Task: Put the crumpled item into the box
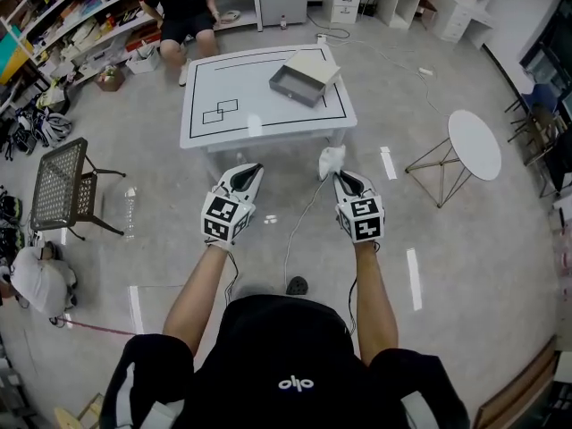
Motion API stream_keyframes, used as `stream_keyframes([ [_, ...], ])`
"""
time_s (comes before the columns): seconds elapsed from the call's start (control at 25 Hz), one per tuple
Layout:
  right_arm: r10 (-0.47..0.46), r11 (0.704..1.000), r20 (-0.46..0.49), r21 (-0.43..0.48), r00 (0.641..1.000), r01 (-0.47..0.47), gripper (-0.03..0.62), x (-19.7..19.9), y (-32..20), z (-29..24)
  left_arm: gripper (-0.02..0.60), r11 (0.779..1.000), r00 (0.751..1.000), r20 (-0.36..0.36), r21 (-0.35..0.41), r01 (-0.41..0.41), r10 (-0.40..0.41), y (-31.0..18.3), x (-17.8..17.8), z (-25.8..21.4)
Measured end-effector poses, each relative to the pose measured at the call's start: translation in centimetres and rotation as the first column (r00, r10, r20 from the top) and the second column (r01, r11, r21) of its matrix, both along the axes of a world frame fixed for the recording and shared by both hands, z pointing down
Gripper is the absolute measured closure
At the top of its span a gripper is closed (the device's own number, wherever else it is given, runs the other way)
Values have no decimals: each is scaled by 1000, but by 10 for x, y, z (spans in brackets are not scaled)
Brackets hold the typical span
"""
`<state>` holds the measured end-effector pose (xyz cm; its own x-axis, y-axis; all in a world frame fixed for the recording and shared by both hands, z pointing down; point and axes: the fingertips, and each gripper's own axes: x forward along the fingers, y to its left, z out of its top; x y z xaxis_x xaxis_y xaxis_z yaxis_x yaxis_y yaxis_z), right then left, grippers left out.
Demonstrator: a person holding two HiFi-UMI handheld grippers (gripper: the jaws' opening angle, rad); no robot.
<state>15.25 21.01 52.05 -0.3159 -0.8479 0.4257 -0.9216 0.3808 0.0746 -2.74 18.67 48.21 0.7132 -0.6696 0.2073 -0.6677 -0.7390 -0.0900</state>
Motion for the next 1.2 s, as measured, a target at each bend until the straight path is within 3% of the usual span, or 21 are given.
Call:
stream_keyframes([
  [0.44, -28, 999, 20, -21, 999, 28, 549, 11, -63, 15, 574, 1000, 1000, 25, -2, 5, -5, -55, 18, 15],
  [1.2, 45, 997, 0, -61, 999, -45, 549, -11, -332, 16, 575, 992, 992, -14, -7, -123, 123, -331, 23, 4],
])
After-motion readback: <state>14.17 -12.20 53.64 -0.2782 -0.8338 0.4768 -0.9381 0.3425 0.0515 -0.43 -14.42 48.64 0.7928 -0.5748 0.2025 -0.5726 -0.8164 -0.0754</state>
